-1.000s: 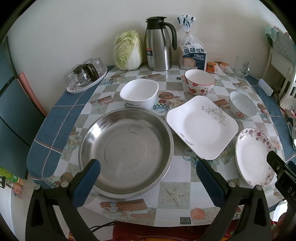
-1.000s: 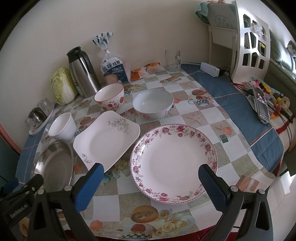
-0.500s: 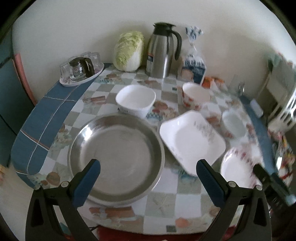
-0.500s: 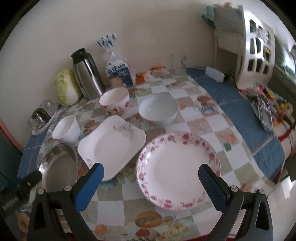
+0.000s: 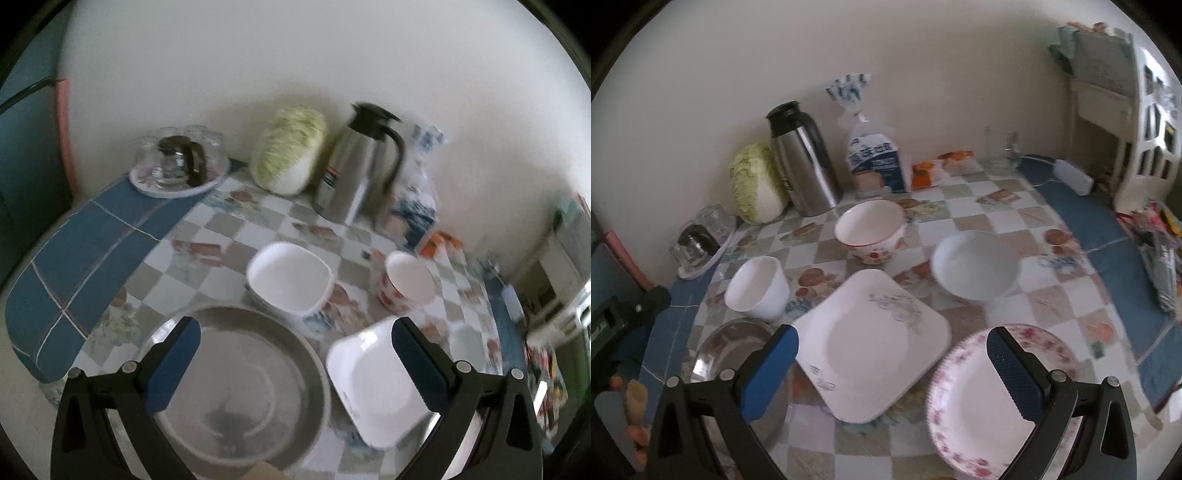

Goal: Organize plates and bowls
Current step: 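Move both grippers to the stainless steel basin rim and close them on it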

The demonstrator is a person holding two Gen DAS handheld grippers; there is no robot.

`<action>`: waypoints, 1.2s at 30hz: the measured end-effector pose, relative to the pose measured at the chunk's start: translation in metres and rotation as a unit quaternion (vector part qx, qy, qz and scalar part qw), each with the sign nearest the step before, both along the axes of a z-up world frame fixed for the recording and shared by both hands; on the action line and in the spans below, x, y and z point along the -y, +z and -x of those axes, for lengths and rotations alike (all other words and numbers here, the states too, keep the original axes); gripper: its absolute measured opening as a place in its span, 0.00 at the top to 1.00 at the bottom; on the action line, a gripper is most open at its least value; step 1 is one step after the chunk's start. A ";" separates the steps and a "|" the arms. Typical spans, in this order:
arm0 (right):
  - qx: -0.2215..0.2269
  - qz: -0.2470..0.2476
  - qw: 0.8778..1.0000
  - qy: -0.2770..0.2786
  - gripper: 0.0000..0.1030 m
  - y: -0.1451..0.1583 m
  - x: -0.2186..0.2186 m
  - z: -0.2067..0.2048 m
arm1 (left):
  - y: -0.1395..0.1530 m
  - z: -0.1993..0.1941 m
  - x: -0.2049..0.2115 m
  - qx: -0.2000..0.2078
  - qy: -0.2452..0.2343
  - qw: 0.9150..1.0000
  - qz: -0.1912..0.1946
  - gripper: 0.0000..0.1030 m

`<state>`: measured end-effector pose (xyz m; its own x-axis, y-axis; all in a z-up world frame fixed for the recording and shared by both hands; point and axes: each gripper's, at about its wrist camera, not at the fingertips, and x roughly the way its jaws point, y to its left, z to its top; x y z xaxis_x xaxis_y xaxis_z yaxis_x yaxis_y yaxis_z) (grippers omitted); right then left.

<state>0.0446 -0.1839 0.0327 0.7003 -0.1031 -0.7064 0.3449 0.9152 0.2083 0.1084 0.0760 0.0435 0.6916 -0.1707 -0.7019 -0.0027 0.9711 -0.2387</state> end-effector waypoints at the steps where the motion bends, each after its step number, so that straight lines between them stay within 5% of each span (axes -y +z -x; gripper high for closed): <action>1: 0.000 -0.002 1.000 0.007 0.00 -0.002 -0.003 -0.005 | -0.001 -0.002 -0.005 0.004 0.012 1.000 -0.003 0.00; 11: -0.023 -0.022 0.997 0.074 0.00 -0.035 -0.043 -0.038 | -0.016 -0.015 -0.057 0.014 0.075 0.997 0.018 0.00; 25: -0.077 -0.051 0.985 0.149 0.00 -0.080 -0.094 -0.049 | -0.053 -0.012 -0.143 -0.050 0.176 0.983 0.015 0.00; 36: -0.107 -0.068 0.978 0.166 0.00 -0.095 -0.111 -0.056 | -0.102 -0.029 -0.147 -0.134 0.149 0.979 -0.031 0.00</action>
<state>0.1004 -0.0729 -0.0622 0.5143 0.2102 -0.8315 0.0826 0.9529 0.2920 0.1378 0.2230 -0.0588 0.4945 0.0586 -0.8672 -0.3420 0.9303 -0.1322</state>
